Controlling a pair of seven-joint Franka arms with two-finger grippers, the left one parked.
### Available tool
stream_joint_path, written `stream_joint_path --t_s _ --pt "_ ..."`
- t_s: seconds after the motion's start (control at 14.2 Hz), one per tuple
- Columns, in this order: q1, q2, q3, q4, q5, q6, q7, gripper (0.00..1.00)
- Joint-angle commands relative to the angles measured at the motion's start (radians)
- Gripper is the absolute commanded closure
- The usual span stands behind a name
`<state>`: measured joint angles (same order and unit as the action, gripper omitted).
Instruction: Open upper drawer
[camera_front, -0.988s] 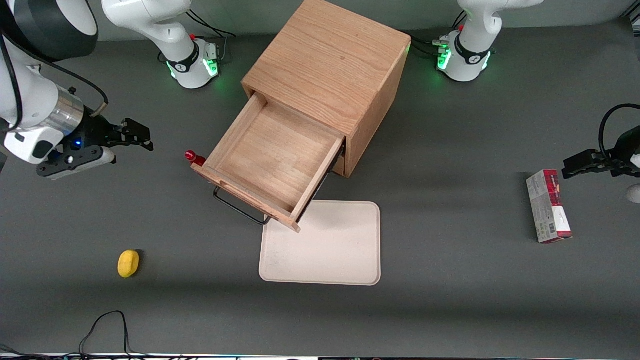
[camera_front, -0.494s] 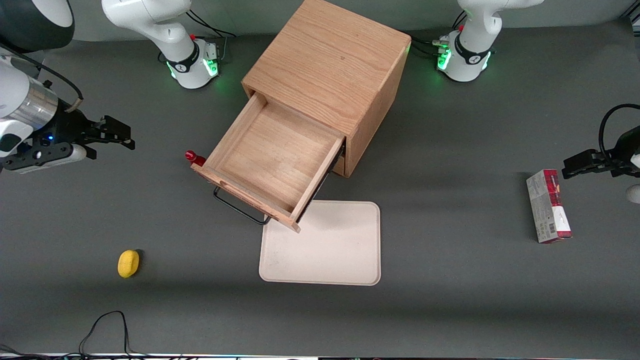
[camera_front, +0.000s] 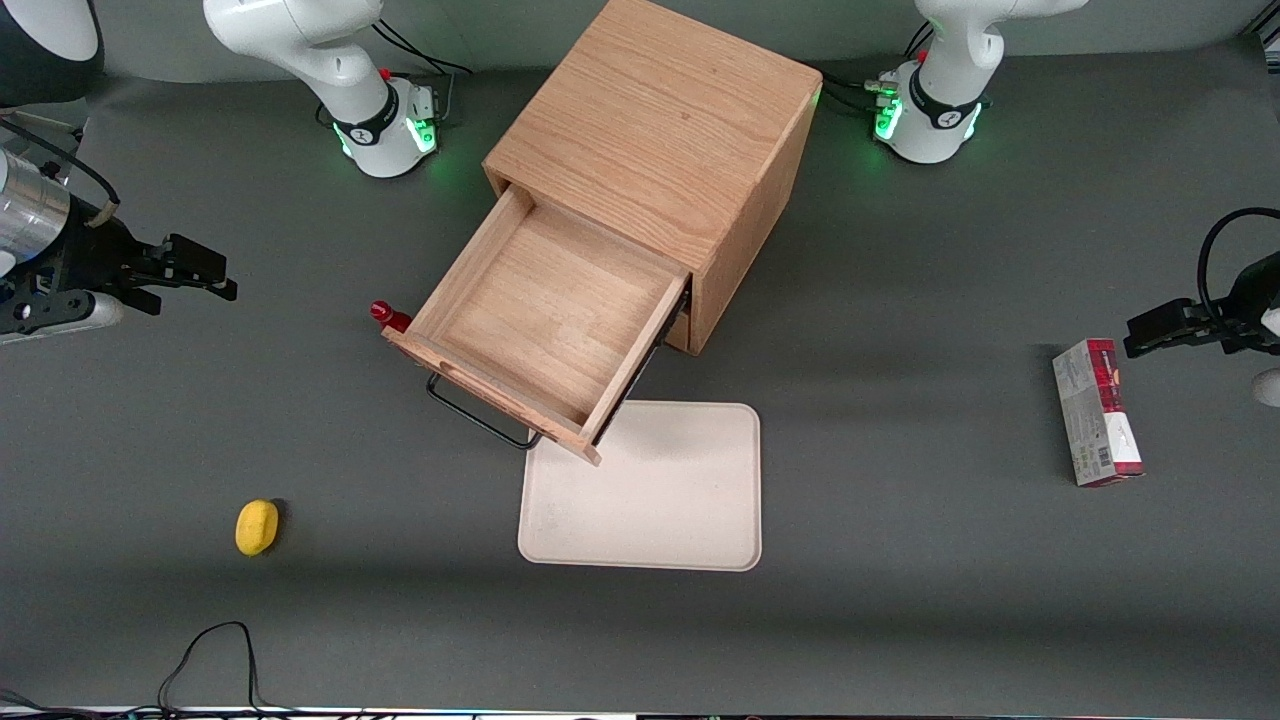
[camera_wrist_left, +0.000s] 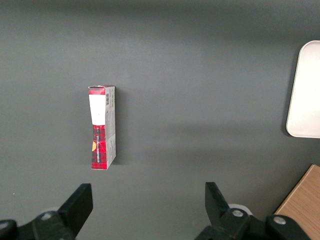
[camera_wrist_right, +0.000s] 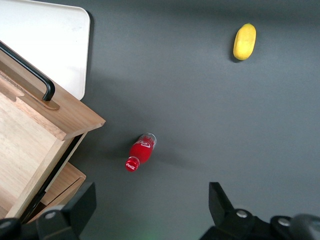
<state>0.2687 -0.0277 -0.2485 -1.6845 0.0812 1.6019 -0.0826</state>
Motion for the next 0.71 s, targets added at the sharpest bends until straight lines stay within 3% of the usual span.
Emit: stream_joint_path --t_s 0.0,0.14,0.28,0.64 --pt "-0.107 -0.011 0.082 0.011 -0.009 -0.049 0.011 0.0" --pt "-0.231 -0.012 0.21 0.009 -0.009 -0.049 0.011 0.0" --pt "-0.294 -0.02 0.262 0.014 -0.008 -0.049 0.012 0.0" --pt "-0.279 0.006 0.268 0.058 -0.008 -0.051 0.007 0.0"
